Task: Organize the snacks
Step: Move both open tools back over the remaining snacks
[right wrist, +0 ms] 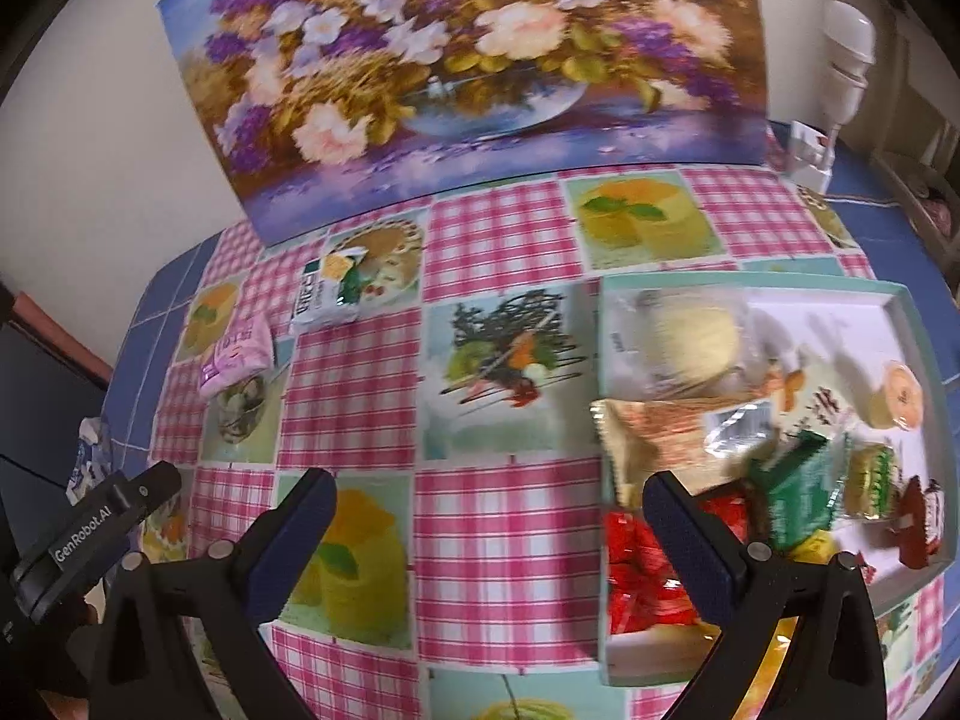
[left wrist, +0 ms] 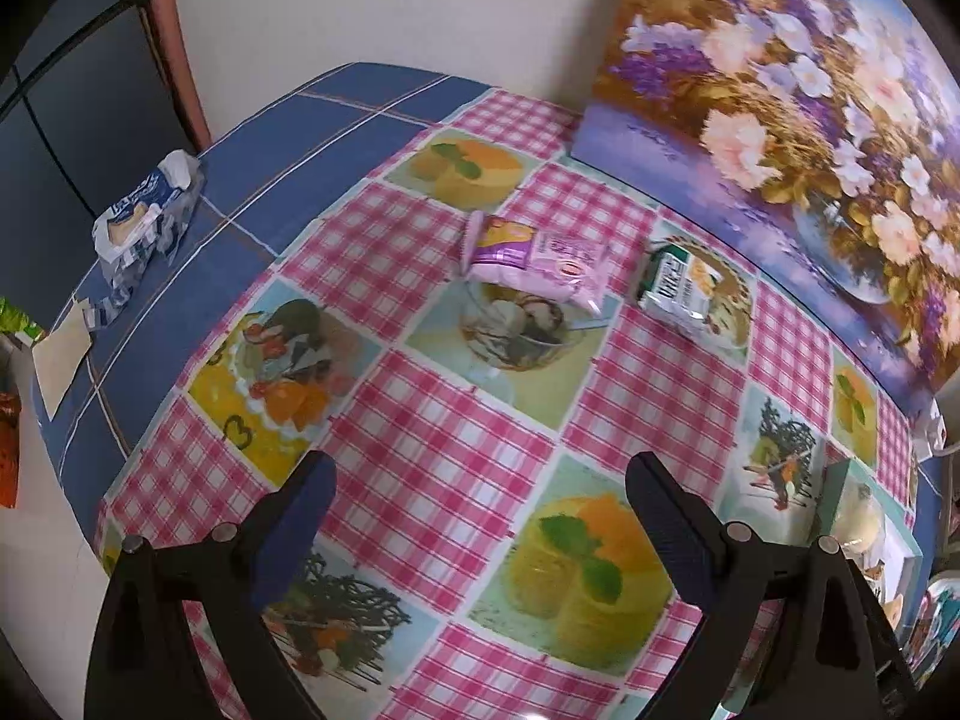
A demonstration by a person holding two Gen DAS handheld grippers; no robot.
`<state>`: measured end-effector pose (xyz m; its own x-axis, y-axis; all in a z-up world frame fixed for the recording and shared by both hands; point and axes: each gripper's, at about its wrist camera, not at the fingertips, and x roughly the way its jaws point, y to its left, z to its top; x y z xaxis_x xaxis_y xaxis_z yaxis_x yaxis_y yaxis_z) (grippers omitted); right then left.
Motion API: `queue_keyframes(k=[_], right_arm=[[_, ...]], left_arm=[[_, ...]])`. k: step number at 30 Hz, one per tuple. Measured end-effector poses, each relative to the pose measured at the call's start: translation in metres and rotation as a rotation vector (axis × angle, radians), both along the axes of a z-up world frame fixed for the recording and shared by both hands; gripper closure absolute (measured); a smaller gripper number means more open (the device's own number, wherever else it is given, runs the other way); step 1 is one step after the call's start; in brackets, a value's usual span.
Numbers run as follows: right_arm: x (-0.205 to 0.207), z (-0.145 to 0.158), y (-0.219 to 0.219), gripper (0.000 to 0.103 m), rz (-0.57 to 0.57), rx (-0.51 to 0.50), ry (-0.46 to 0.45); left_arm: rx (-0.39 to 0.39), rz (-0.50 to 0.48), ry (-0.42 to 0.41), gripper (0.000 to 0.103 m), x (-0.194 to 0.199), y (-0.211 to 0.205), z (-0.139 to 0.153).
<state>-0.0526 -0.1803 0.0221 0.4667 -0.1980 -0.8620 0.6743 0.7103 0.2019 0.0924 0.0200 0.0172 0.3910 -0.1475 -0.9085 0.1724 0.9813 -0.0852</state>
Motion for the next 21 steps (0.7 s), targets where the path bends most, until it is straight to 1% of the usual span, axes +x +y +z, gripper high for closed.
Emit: queue_keyframes(k=[7, 14, 16, 19, 21], right_arm=[[0.019, -0.010, 0.009, 0.000, 0.036, -0.024, 0.039], [0.040, -0.020, 0.006, 0.000, 0.054, -0.018, 0.049], [0.046, -0.022, 0.004, 0.000, 0.058, -0.017, 0.047], [0.054, -0.023, -0.001, 0.000, 0.060, -0.022, 0.046], [0.060, -0.023, -0.006, 0.000, 0.055, -0.028, 0.042]], left_arm=[[0.000, 0.024, 0.016, 0.006, 0.015, 0.012, -0.007], [-0.001, 0.017, 0.031, 0.006, 0.029, 0.007, -0.013], [-0.014, 0.010, 0.029, 0.006, 0.036, 0.004, -0.012], [-0.054, 0.008, 0.036, 0.006, 0.048, 0.002, -0.011], [-0.068, 0.021, 0.038, 0.006, 0.055, 0.002, -0.012]])
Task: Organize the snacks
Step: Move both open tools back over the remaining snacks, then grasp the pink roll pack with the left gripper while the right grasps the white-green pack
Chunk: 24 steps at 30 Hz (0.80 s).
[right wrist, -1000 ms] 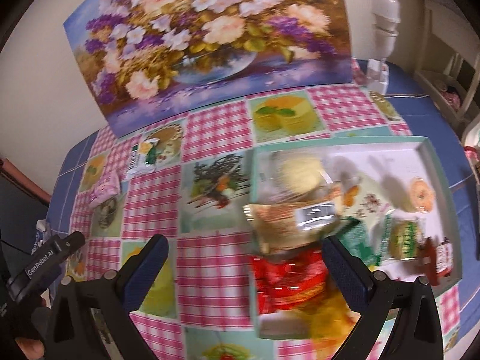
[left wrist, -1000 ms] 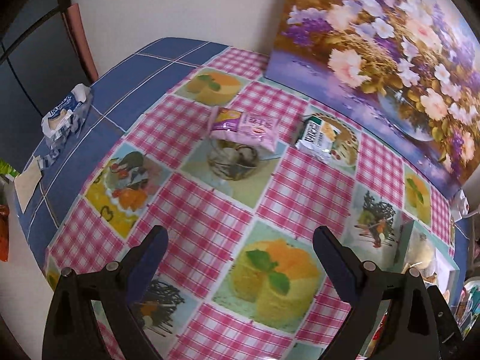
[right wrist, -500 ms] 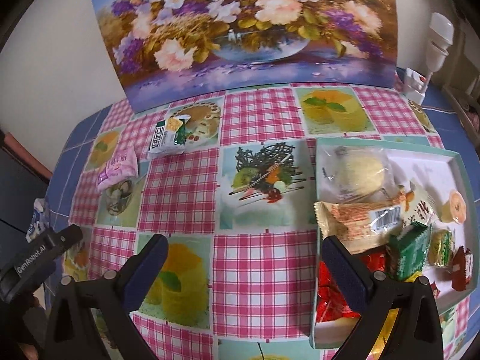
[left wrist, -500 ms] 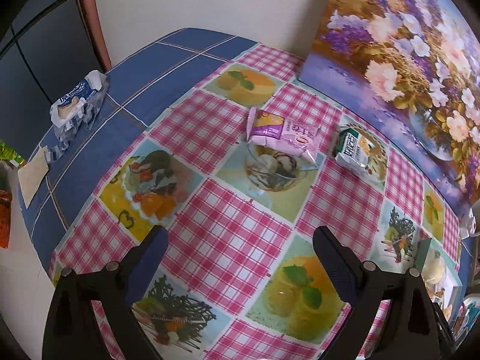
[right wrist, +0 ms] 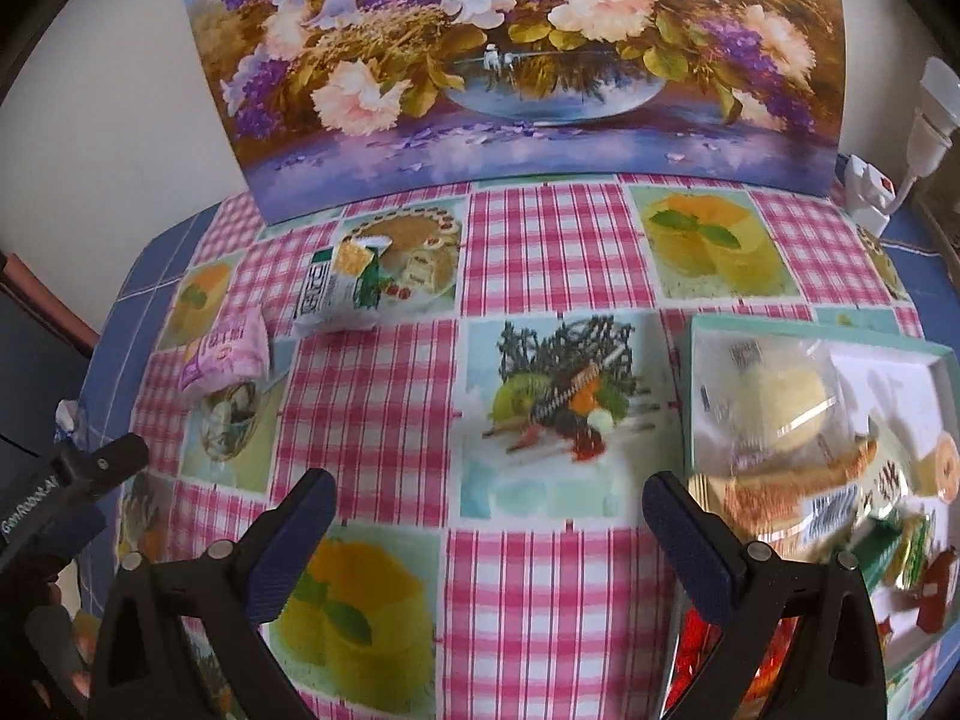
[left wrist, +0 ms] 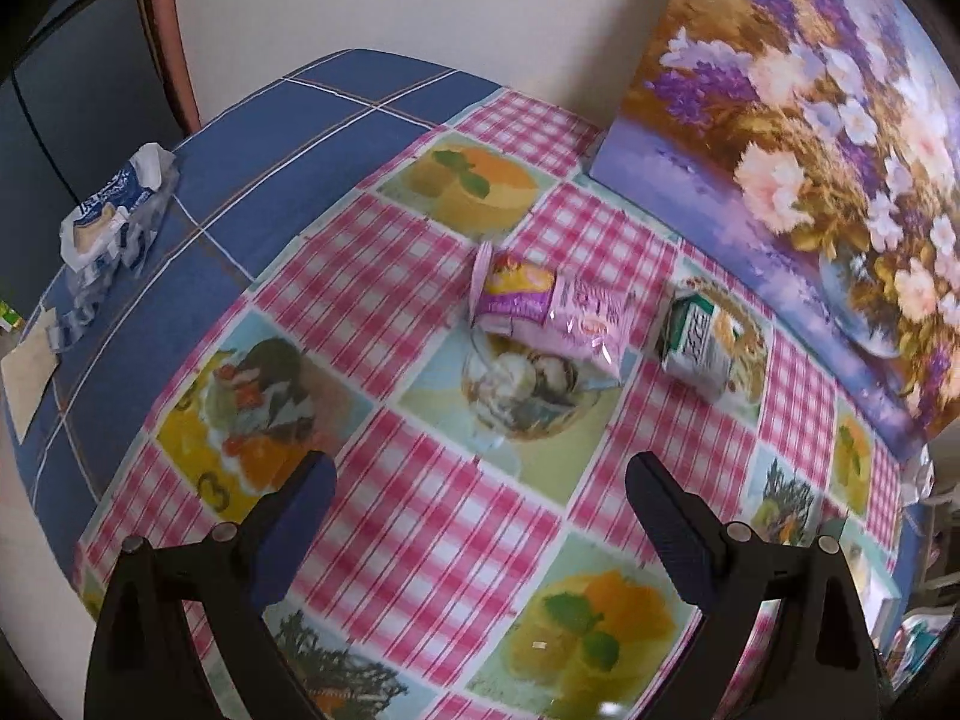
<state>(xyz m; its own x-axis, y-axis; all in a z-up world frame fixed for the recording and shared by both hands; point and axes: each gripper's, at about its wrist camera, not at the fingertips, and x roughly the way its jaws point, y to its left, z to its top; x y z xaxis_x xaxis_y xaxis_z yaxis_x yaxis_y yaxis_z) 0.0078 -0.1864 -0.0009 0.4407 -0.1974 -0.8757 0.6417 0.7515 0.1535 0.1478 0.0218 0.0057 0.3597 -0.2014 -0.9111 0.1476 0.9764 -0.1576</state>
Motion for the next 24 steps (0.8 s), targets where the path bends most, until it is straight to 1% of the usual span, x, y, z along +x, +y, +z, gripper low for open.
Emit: queue_keyframes(k=[3, 7, 9, 14, 18, 21, 24], right_arm=[[0.011, -0.002, -0.007, 0.000, 0.000, 0.014, -0.025], [0.030, -0.006, -0.011, 0.000, 0.018, 0.018, -0.050], [0.043, -0.008, -0.012, 0.000, 0.045, 0.005, -0.058], [0.075, -0.018, -0.015, 0.000, 0.087, 0.019, -0.073], [0.101, -0.025, -0.011, 0.000, 0.122, -0.015, -0.073], [0.118, -0.033, -0.007, 0.000, 0.139, -0.017, -0.074], [0.131, -0.041, 0.001, 0.000, 0.165, -0.052, -0.055]], left_arm=[[-0.013, 0.014, 0.007, 0.006, 0.012, -0.002, -0.004], [-0.036, -0.064, -0.010, 0.006, 0.026, -0.017, -0.011], [-0.040, -0.095, 0.002, 0.006, 0.038, -0.025, -0.019], [-0.085, -0.143, 0.009, 0.006, 0.061, -0.038, -0.032], [-0.056, -0.190, -0.001, 0.006, 0.074, -0.051, -0.041], [-0.072, -0.191, 0.017, 0.006, 0.082, -0.053, -0.050], [-0.052, -0.195, 0.033, 0.006, 0.089, -0.057, -0.058]])
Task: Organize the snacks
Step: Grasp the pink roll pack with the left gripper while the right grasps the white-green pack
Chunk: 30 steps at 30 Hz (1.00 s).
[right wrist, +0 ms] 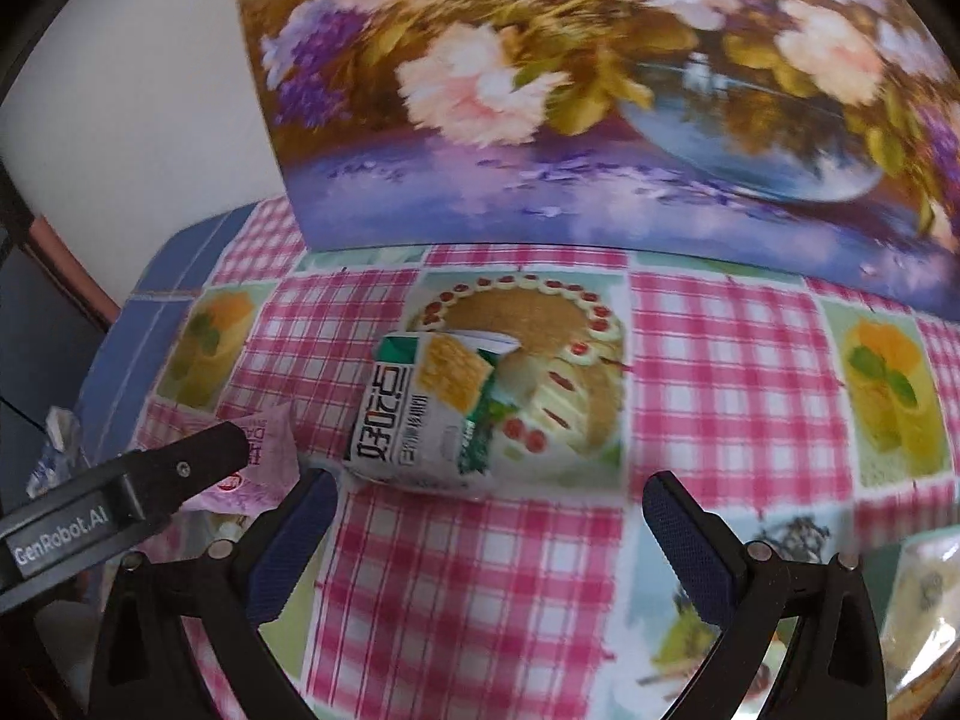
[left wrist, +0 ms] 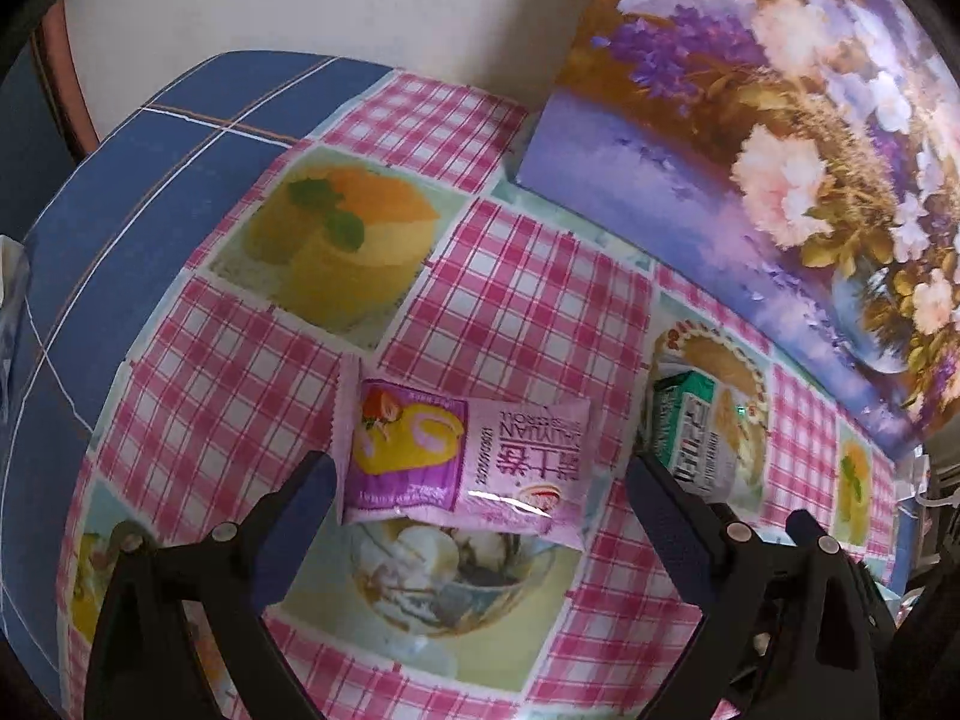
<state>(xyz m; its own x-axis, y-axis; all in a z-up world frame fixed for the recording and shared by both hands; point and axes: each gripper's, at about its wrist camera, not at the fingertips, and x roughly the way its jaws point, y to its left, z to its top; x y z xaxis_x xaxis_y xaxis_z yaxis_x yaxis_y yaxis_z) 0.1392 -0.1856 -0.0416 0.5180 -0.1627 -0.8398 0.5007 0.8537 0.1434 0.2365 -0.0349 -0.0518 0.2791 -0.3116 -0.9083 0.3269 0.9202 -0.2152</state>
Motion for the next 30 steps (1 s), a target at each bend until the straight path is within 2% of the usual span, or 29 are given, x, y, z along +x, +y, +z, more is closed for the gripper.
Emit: queue_keyframes(k=[9, 14, 20, 22, 24, 26, 30], right_arm=[[0.029, -0.021, 0.008, 0.000, 0.021, -0.055, 0.037], [0.037, -0.026, 0.007, 0.003, 0.033, -0.098, 0.043], [0.040, -0.027, 0.012, 0.026, 0.063, -0.149, 0.046], [0.041, -0.026, 0.013, 0.040, 0.061, -0.167, 0.046], [0.040, -0.025, 0.012, 0.042, 0.054, -0.165, 0.045], [0.038, -0.023, 0.011, 0.045, 0.052, -0.164, 0.039], [0.031, -0.021, 0.012, 0.045, 0.057, -0.180, 0.043]], left_arm=[[0.068, -0.028, -0.003, 0.006, 0.014, -0.011, -0.016], [0.049, -0.016, 0.027, 0.006, 0.020, -0.007, -0.024], [0.032, -0.010, 0.039, 0.008, 0.022, -0.004, -0.028], [0.029, -0.010, 0.036, 0.009, 0.019, -0.003, -0.029], [0.026, -0.009, 0.033, 0.011, 0.019, -0.003, -0.029], [0.021, -0.013, 0.023, 0.018, 0.018, -0.003, -0.027], [0.032, -0.022, 0.011, 0.020, 0.015, -0.004, -0.023]])
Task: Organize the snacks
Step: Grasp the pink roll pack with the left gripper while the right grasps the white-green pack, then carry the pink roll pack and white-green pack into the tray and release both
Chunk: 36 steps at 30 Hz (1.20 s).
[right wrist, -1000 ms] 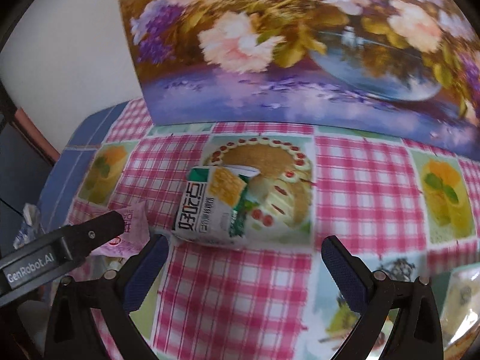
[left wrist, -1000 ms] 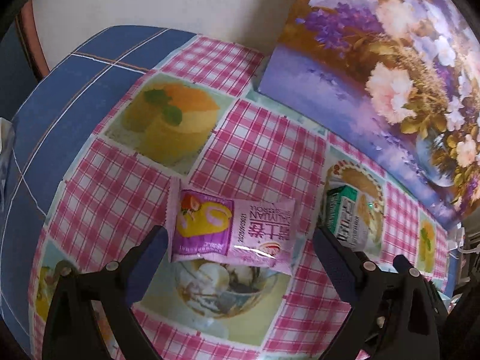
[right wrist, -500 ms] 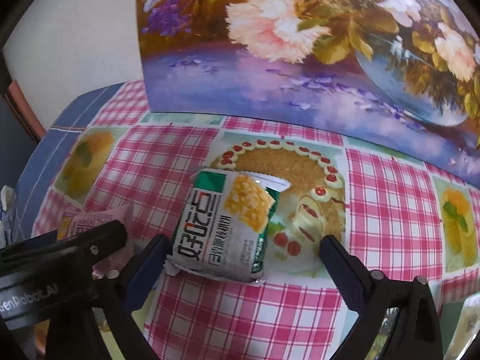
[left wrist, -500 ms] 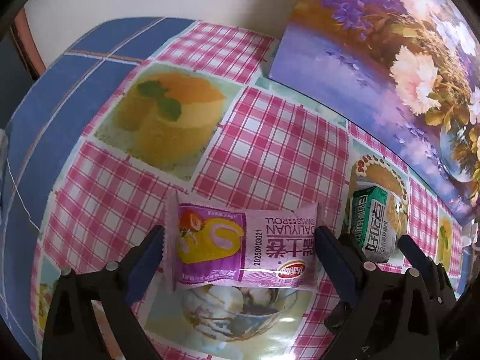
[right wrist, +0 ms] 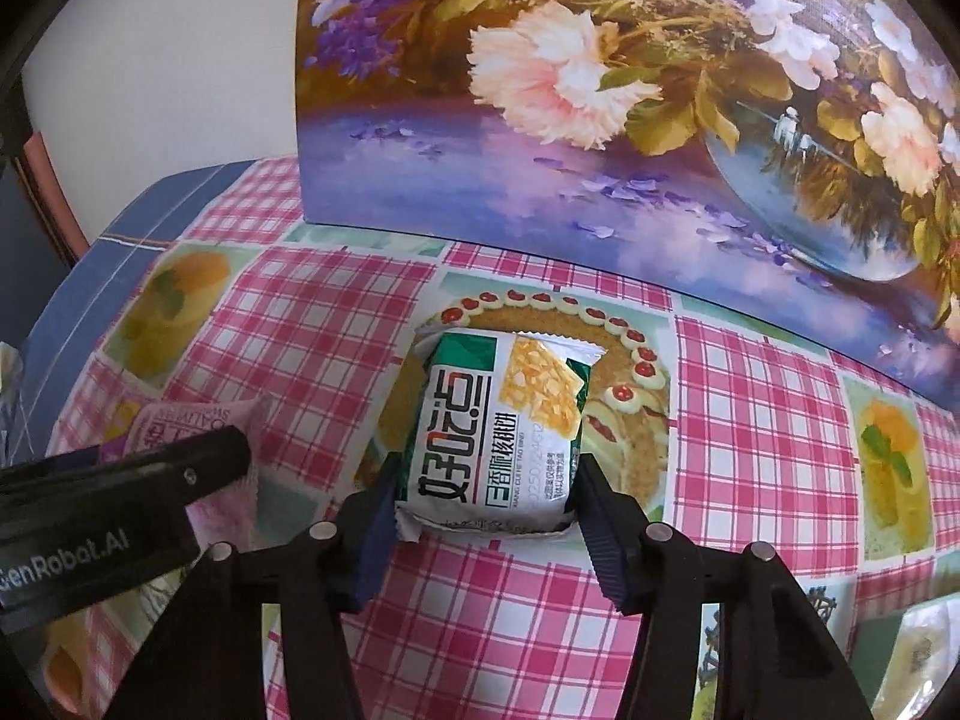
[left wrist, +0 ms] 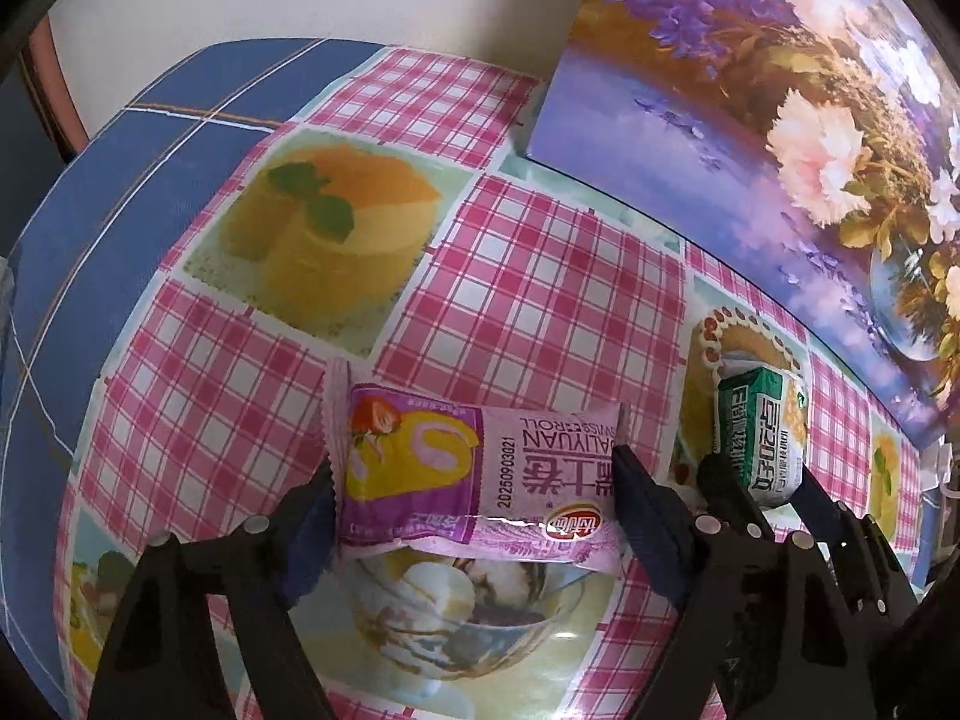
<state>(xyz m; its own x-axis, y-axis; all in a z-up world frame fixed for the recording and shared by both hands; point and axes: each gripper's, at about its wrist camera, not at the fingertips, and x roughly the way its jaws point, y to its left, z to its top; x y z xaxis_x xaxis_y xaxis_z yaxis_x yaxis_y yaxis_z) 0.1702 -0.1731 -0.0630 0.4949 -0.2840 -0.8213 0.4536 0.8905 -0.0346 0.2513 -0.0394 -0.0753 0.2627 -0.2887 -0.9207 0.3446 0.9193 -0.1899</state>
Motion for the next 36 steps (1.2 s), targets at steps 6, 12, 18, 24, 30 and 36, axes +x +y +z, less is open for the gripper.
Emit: queue_keyframes(k=[6, 12, 18, 24, 30, 36], right_arm=[[-0.016, 0.003, 0.000, 0.048, -0.005, -0.002, 0.008], [-0.041, 0.006, 0.004, 0.049, -0.012, 0.008, 0.022], [-0.074, 0.024, 0.012, 0.049, -0.016, 0.019, 0.006], [-0.108, 0.048, 0.016, 0.049, -0.048, 0.048, -0.027], [-0.144, 0.071, 0.017, 0.049, -0.082, 0.059, -0.052], [-0.181, 0.093, 0.014, 0.049, -0.132, 0.057, -0.075]], left_arm=[[-0.009, 0.011, 0.007, 0.022, -0.014, 0.001, 0.005], [-0.046, 0.053, 0.036, 0.023, -0.036, 0.010, 0.010], [-0.039, 0.089, 0.026, 0.023, -0.060, 0.017, 0.031], [-0.066, 0.100, -0.003, 0.023, -0.089, 0.018, 0.059], [-0.100, 0.111, -0.023, 0.023, -0.121, 0.019, 0.082], [-0.117, 0.110, -0.056, 0.023, -0.157, 0.018, 0.101]])
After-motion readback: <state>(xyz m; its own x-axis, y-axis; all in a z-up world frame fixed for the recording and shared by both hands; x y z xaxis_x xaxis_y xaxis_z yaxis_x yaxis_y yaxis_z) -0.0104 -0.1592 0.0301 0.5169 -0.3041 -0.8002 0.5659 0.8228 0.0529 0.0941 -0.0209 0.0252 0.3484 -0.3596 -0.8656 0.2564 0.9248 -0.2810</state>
